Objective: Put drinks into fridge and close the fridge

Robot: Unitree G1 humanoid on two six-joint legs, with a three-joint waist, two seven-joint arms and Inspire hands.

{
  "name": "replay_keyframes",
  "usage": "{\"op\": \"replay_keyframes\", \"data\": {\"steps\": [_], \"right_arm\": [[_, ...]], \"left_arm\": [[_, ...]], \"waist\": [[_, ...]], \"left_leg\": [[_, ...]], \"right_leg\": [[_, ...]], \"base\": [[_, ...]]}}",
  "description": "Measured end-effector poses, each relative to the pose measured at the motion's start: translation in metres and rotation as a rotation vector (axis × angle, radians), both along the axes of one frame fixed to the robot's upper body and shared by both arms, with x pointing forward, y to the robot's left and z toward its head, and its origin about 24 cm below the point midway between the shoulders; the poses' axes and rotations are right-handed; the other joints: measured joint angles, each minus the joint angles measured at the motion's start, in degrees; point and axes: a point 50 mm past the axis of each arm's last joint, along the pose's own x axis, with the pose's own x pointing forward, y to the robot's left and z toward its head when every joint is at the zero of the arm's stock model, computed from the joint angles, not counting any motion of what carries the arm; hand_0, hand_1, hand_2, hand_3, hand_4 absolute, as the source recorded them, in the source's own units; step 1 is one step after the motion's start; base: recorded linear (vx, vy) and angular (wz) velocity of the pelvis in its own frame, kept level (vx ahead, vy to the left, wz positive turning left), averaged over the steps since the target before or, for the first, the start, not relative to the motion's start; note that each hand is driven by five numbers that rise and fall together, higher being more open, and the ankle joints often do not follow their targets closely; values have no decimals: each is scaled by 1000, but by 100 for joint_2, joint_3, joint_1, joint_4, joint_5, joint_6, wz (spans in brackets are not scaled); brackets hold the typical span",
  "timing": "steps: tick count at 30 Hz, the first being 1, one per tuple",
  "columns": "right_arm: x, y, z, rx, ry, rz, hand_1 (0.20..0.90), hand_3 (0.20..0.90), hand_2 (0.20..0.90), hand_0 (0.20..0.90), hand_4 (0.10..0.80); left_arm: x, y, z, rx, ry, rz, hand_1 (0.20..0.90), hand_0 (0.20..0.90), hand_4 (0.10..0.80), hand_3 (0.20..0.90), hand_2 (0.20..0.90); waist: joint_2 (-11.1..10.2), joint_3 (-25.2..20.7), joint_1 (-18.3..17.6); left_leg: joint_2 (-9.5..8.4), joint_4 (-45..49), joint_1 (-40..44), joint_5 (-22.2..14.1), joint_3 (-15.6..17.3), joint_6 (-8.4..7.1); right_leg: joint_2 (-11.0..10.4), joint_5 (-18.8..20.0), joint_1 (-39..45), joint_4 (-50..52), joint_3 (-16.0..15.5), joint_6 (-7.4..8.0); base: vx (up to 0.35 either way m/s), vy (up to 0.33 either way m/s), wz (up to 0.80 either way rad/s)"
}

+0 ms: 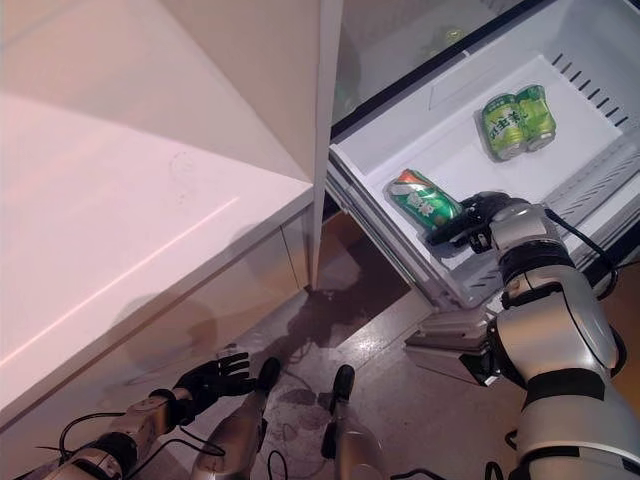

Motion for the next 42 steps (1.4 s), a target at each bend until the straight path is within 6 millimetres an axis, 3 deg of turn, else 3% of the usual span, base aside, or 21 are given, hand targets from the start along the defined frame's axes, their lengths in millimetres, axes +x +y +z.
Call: {"op": "replay_keyframes", "data": {"steps": [3, 7, 10, 12, 15, 21, 24, 26, 30, 32, 35, 38, 39, 40, 41, 42], "right_arm": [[5, 22, 23, 99, -216, 76, 900, 900, 900, 900, 800], [-3, 41, 70, 308, -584, 172, 900, 900, 900, 900, 800], [-17, 25, 87, 465, -779, 132, 900, 900, 900, 900, 800], [-24, 9, 87, 485, -828, 76, 900, 900, 900, 900, 800], [-41, -26, 72, 503, -909, -101, 900, 900, 900, 900, 800], [-78, -73, 46, 496, -1105, -419, 900, 900, 900, 900, 800], [-83, -78, 29, 514, -1103, -483, 900, 900, 900, 900, 800], [-86, -76, -2, 562, -1076, -543, 900, 900, 900, 900, 800], [-91, -66, -53, 667, -1001, -631, 900, 900, 900, 900, 800], [-91, -61, -65, 682, -980, -658, 900, 900, 900, 900, 800], [-85, -57, -53, 697, -1039, -631, 900, 900, 900, 900, 800], [-74, -49, -40, 820, -1092, -624, 900, 900, 900, 900, 800], [-70, -45, -36, 873, -1116, -622, 900, 900, 900, 900, 800], [-69, -44, -29, 917, -1161, -620, 900, 900, 900, 900, 800], [-67, -43, -25, 929, -1175, -612, 900, 900, 900, 900, 800], [-63, -40, -13, 942, -1200, -581, 900, 900, 900, 900, 800]], "left_arm": [[-2, 0, -1, -10, -4, 29, 900, 900, 800, 900, 900], [-5, 3, -1, -16, -10, 63, 900, 900, 800, 900, 900], [-6, 4, -2, -6, -5, 83, 900, 900, 800, 900, 900], [-7, 5, -2, -3, -4, 89, 900, 900, 800, 900, 900], [-12, 8, -6, 5, 14, 97, 900, 900, 800, 900, 900], [-32, 4, -20, 14, 86, 92, 900, 900, 800, 900, 900], [-40, 2, -24, 16, 109, 87, 900, 900, 800, 900, 900], [-45, 0, -28, 9, 129, 91, 900, 900, 800, 900, 900], [-51, -11, -34, 0, 161, 76, 900, 900, 800, 900, 900], [-50, -18, -34, 6, 155, 45, 900, 900, 800, 900, 900], [-28, -20, -23, 23, 69, 61, 900, 900, 800, 900, 900], [3, -22, -5, 13, -37, 106, 900, 900, 800, 900, 900], [8, -22, -1, 4, -57, 120, 900, 900, 800, 900, 900], [12, -19, 3, -1, -80, 138, 900, 900, 800, 900, 900], [14, -17, 5, -1, -95, 153, 900, 900, 800, 900, 900], [19, -14, 10, -15, -122, 192, 900, 900, 800, 900, 900]], "waist": [[4, 2, -169], [-1, 3, -253], [-38, -17, -272], [-116, -64, -289], [-286, -162, -407], [-283, -376, -642], [-259, -474, -721], [-225, -501, -765], [-132, -494, -765], [-78, -460, -733], [-77, -227, -627], [46, 81, -569], [62, 133, -548], [15, 167, -495], [-15, 184, -483], [-49, 278, -548]], "left_leg": [[5, -7, 25, 0, 60, 1], [36, -103, 217, 2, 206, 5], [33, -172, 479, -4, 306, 38], [19, -172, 516, -10, 356, 50], [19, -172, 593, -24, 414, 73], [-13, -172, 746, -84, 607, 132], [-19, -97, 849, -151, 664, 140], [-47, 342, 872, -402, 698, 138], [-79, 1204, 759, -802, 697, 169], [-204, 1838, 355, -997, 728, 230], [-476, 2747, -604, -1173, 743, 295], [-554, 3549, -1517, -1336, 765, 356], [-525, 3708, -1734, -1340, 781, 366], [-496, 3894, -1934, -1346, 870, 370], [-500, 4027, -2043, -1380, 895, 348], [-564, 4319, -2236, -1418, 899, 319]], "right_leg": [[6, 13, -2, 0, 45, -4], [29, 28, 81, 1, 170, -8], [22, 24, 282, 1, 270, -1], [8, 9, 301, 0, 316, 28], [10, 13, 349, 0, 382, 33], [-11, 10, 439, 0, 612, 77], [-11, -4, 533, 1, 654, 90], [-16, -91, 724, 82, 660, 91], [-27, -521, 711, 836, 611, 59], [-146, -944, 194, 1801, 573, 99], [-409, -1321, -945, 3072, 630, 137], [-494, -1398, -1756, 3735, 654, 207], [-489, -1395, -1969, 3958, 694, 194], [-461, -1590, -2219, 4472, 712, -6], [-420, -1802, -2312, 4745, 711, -103], [-402, -2020, -2456, 4921, 773, -14]], "base": [[27, 46, -9], [81, 38, -17], [68, 18, -11], [55, 10, -14], [68, 7, -9], [85, -2, -16], [102, -6, -13], [209, -19, -8], [37, -21, 13], [-264, 17, 24], [-337, 39, 18], [-226, 45, 17], [-122, 44, 4], [-52, 25, -1], [-20, 10, 10], [0, 0, 15]]}}
